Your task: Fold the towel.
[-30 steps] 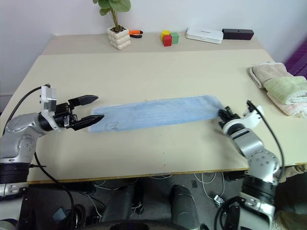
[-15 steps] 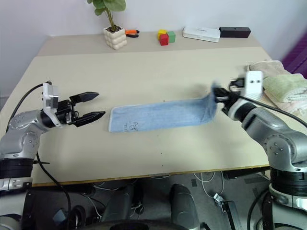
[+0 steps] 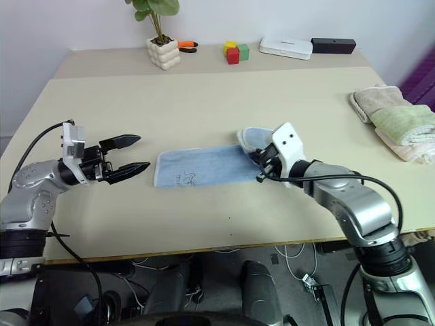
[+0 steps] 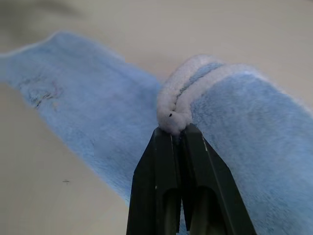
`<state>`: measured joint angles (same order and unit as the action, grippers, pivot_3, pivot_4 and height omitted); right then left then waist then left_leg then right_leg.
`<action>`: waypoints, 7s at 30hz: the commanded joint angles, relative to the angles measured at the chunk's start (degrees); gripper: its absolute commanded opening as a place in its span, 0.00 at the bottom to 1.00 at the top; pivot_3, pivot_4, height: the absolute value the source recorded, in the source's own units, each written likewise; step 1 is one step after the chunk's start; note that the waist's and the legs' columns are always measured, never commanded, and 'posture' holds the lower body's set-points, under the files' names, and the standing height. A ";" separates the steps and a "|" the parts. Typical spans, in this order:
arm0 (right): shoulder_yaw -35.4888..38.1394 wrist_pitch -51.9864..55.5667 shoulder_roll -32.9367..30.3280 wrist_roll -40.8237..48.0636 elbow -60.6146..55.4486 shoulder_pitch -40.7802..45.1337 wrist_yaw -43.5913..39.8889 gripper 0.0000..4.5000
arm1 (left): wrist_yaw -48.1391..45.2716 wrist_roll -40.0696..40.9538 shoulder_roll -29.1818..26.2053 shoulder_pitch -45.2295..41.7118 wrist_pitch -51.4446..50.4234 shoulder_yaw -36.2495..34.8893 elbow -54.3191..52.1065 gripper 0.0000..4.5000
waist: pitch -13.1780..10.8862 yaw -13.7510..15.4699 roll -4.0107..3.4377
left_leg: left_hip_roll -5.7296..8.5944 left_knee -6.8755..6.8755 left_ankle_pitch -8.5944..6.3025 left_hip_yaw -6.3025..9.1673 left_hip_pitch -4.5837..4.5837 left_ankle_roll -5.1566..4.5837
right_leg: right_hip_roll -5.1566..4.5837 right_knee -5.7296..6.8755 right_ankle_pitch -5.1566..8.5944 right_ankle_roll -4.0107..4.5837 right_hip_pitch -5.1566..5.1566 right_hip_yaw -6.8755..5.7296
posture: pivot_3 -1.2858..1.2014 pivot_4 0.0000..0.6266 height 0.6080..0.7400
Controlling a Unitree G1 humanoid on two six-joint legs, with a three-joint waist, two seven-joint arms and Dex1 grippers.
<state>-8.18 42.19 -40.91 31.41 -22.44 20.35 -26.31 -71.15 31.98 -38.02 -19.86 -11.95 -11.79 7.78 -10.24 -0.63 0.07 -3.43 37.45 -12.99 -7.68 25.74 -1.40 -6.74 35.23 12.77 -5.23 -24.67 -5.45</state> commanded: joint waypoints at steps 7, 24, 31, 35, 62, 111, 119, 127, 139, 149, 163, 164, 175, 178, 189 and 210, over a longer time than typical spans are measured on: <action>-4.66 -2.33 4.07 -7.78 -0.32 1.37 -3.09 0.01 | 0.74 0.74 -0.42 0.86 0.68 -1.57 -2.23 1.00 | 0.00 -0.01 0.01 | 0.00 0.03 0.00 0.01 0.00 0.00 | -0.01 0.02 0.03 0.06 0.01 0.00 | 0.52 0.24 1.00; 12.26 -1.77 10.85 -1.03 6.47 7.74 -2.50 0.86 | 0.14 0.35 0.04 -0.13 1.21 -0.84 -0.39 1.00 | 0.06 0.08 0.10 | 0.00 0.07 0.01 0.01 -0.03 0.03 | 0.02 0.10 -0.02 0.00 0.05 -0.04 | 0.52 0.24 1.00; 8.12 -14.26 18.11 -10.04 19.50 7.39 -0.26 0.22 | 0.96 0.36 0.48 0.90 0.37 -0.34 -2.37 1.00 | 0.05 -0.35 0.08 | 0.13 0.00 0.07 -0.11 -0.05 0.12 | 0.05 0.20 -0.03 -0.03 0.01 -0.08 | 0.52 0.24 1.00; 7.85 -22.54 21.91 -14.06 29.00 5.96 0.54 0.02 | 2.26 1.40 0.55 2.26 -1.53 -1.03 -4.65 1.00 | 0.04 -0.25 0.07 | 0.14 -0.03 0.11 -0.12 -0.05 0.16 | 0.06 0.23 -0.03 -0.04 0.01 -0.08 | 0.52 0.24 1.00; 10.92 -29.61 14.39 -10.85 19.60 4.44 -15.81 0.99 | 65.12 58.80 15.96 32.57 -39.12 -10.15 -35.97 1.00 | 0.12 -0.05 0.18 | 0.01 -0.03 0.12 0.14 -0.37 0.21 | 0.00 0.29 0.02 0.06 0.26 -0.02 | 0.52 0.24 1.00; 18.90 -21.29 -0.29 -2.91 10.93 -6.53 -27.92 1.00 | 81.14 46.99 13.55 4.47 -26.92 -5.75 -19.74 0.01 | 0.19 1.50 0.18 | 0.36 0.08 0.09 0.19 -0.28 0.13 | -0.01 0.09 0.06 0.27 0.33 -0.04 | 0.52 0.24 1.00; 17.61 -19.92 0.90 -3.21 10.61 -5.49 -26.74 1.00 | 58.35 33.72 7.95 -0.24 -27.14 1.33 -17.90 0.01 | 0.19 1.36 0.19 | 0.37 -0.09 0.06 0.11 -0.27 0.13 | -0.06 -0.06 0.06 0.27 0.25 -0.04 | 0.52 0.24 1.00; 17.88 -20.62 0.39 -3.93 11.49 -5.18 -25.80 1.00 | 35.03 14.59 9.83 -5.53 -20.09 18.05 -12.49 0.01 | 0.18 1.29 0.19 | 0.41 -0.12 0.09 0.07 -0.23 0.16 | -0.07 -0.07 0.06 0.27 0.23 -0.04 | 0.52 0.24 1.00; 21.65 -19.55 -0.27 -3.29 7.73 -8.98 -22.64 1.00 | 21.15 -4.87 23.07 -15.33 -9.79 30.00 4.07 0.01 | 0.17 1.38 0.22 | 0.41 -0.06 0.08 0.15 -0.20 0.09 | -0.08 -0.05 0.04 0.24 0.21 -0.04 | 0.52 0.24 1.00; 23.06 -19.11 -0.03 -3.49 4.87 -11.30 -19.21 1.00 | 19.24 -10.83 28.84 -18.08 -10.15 29.79 13.99 0.01 | 0.17 1.44 0.22 | 0.41 -0.01 0.07 0.20 -0.19 0.06 | -0.09 -0.03 0.05 0.22 0.22 -0.04 | 0.52 0.24 1.00; 21.86 -18.47 1.52 -2.41 6.90 -6.98 -16.97 1.00 | 9.42 -4.94 26.99 -13.60 -12.66 26.59 -0.54 0.98 | 0.17 1.29 0.21 | 0.40 0.02 0.07 0.21 -0.20 0.05 | -0.08 0.01 0.04 0.21 0.22 -0.04 | 0.52 0.24 1.00; 21.82 -18.62 1.78 -2.52 7.87 -6.10 -16.68 1.00 | 7.74 -2.97 26.09 -12.81 -13.62 25.76 -3.41 0.98 | 0.17 1.29 0.21 | 0.39 0.01 0.07 0.21 -0.20 0.05 | -0.08 0.02 0.03 0.18 0.22 -0.04 | 0.52 0.24 1.00; 20.48 -18.71 8.28 -2.97 12.60 1.73 -10.20 1.00 | 23.75 -4.32 28.10 -18.23 -6.80 11.38 5.61 0.98 | 0.17 1.32 0.22 | 0.36 0.45 0.03 0.30 -0.09 -0.03 | -0.05 0.28 -0.04 0.06 0.26 -0.06 | 0.52 0.24 1.00; 18.87 -19.14 14.19 -4.03 11.66 2.03 -4.83 0.94 | 28.89 -4.24 30.28 -19.49 -6.56 8.62 9.37 0.93 | 0.17 1.29 0.22 | 0.37 0.45 0.00 0.28 -0.09 -0.08 | -0.06 0.28 -0.04 0.01 0.28 -0.06 | 0.52 0.24 1.00; 9.26 -20.93 31.92 -14.18 12.70 2.60 12.40 0.01 | 36.96 -10.18 37.64 -20.22 -3.36 10.87 15.19 0.00 | 0.17 1.17 0.20 | 0.41 0.58 0.00 0.17 0.12 -0.08 | -0.05 0.30 -0.15 -0.19 0.23 -0.08 | 0.52 0.24 1.00; 12.61 -16.56 30.69 -17.44 21.64 0.91 14.34 0.12 | 36.77 -11.27 32.06 -17.34 -7.75 7.84 18.88 0.12 | 0.25 -0.18 0.17 | 0.35 0.50 -0.02 0.27 -0.05 -0.09 | -0.04 0.31 -0.15 -0.19 0.30 -0.08 | 0.52 0.24 1.00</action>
<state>0.44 24.81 -9.12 11.51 1.29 19.38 -11.68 -33.95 19.39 -4.93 -37.89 -18.81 -1.80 28.69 -9.99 -0.81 0.25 -3.08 37.96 -13.01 -7.40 25.70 -1.49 -6.78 35.55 12.62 -5.42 -24.37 -5.52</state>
